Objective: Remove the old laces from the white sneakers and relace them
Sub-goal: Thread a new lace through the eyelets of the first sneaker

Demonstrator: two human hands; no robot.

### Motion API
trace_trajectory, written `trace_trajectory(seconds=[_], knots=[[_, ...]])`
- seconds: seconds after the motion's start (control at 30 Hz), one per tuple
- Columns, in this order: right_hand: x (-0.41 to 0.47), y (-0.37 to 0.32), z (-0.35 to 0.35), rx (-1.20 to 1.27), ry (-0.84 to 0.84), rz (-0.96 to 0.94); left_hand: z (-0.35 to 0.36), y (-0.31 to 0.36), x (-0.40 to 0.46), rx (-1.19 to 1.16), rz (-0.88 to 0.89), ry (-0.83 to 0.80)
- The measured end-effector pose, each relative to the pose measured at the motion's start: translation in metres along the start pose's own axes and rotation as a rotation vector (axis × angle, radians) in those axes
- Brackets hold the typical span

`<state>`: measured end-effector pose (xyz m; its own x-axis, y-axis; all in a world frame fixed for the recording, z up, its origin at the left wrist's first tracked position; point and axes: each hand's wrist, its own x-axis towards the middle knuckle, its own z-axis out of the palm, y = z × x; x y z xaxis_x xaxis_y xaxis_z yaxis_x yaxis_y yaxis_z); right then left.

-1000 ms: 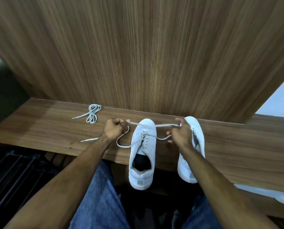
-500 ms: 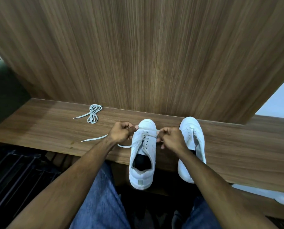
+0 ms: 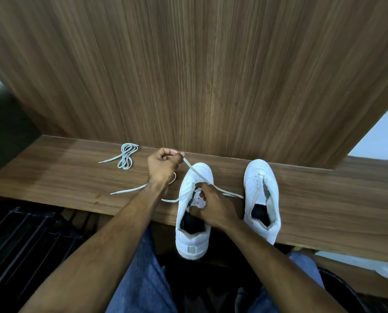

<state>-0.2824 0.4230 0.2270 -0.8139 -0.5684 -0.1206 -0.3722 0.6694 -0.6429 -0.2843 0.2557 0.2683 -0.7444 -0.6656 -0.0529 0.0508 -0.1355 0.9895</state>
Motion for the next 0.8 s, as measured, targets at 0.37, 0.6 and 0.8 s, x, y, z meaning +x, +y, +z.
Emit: trace_trajectory(seconds=[0.37, 0.6, 0.8], knots=[[0.006, 0.009, 0.001, 0.052, 0.095, 0.146, -0.005, -0.046, -0.023, 0.789, 0.372, -0.416], [0.009, 0.019, -0.004, 0.433, 0.090, 0.239, -0.002, -0.043, -0.028, 0.636, 0.327, -0.582], [0.013, 0.022, -0.001, 0.504, 0.062, 0.257, -0.008, -0.029, -0.019, 0.824, 0.382, -0.670]])
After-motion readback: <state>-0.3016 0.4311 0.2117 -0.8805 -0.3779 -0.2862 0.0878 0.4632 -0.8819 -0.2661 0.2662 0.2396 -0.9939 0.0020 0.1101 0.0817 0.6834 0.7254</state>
